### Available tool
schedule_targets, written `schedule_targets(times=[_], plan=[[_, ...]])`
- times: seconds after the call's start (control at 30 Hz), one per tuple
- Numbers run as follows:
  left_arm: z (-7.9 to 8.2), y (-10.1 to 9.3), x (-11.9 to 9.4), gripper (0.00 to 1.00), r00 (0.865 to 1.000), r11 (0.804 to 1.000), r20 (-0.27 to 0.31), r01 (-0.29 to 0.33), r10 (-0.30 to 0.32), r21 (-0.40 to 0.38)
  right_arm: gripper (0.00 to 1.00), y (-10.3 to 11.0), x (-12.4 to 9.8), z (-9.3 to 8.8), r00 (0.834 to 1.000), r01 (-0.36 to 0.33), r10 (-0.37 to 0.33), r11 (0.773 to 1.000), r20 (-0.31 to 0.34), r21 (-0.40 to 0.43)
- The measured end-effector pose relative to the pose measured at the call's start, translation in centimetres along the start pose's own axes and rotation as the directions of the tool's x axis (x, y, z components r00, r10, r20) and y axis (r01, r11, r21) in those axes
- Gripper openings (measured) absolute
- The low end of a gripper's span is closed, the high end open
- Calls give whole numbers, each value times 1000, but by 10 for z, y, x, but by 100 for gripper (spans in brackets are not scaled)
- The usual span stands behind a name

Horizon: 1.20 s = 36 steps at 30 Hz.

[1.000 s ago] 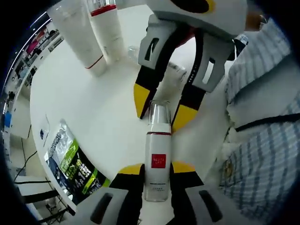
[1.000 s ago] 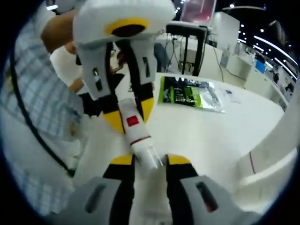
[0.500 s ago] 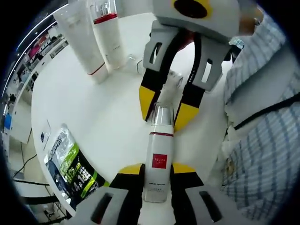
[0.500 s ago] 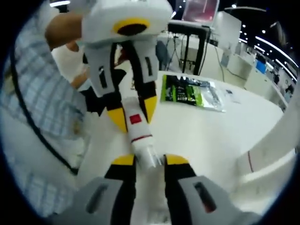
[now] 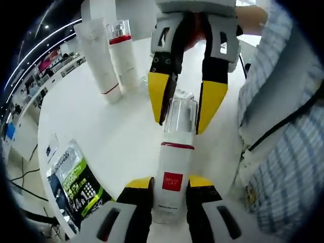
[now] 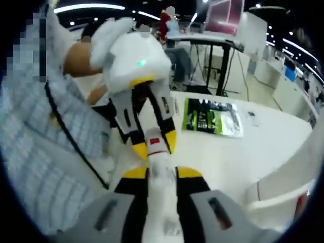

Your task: Arrange the skincare products in the storage area until every visible bottle or jar stands upright without overlapping.

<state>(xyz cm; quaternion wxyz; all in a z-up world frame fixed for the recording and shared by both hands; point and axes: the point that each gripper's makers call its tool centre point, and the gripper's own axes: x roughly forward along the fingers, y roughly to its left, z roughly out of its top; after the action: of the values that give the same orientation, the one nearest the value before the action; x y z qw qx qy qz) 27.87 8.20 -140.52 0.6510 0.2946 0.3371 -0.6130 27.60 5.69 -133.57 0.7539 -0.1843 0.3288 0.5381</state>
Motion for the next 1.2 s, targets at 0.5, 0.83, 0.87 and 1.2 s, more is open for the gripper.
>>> schedule_targets(times=[0.5, 0.83, 0.87, 1.2], plan=[[1, 1, -1, 25, 970, 998, 241, -12, 27, -65, 19, 4, 13, 54, 989, -43, 39, 999, 141, 30], [2, 6, 3, 26, 944, 996, 326, -21, 46, -81, 19, 3, 19, 65, 990, -19, 19, 1000, 142, -5], [4, 7, 3, 26, 942, 996, 333, -24, 51, -86, 18, 2, 19, 65, 990, -18, 19, 1000, 137, -6], [9, 15, -1, 38, 948, 995, 315, -7, 38, -98, 18, -13, 15, 69, 990, 51, -50, 999, 132, -1]])
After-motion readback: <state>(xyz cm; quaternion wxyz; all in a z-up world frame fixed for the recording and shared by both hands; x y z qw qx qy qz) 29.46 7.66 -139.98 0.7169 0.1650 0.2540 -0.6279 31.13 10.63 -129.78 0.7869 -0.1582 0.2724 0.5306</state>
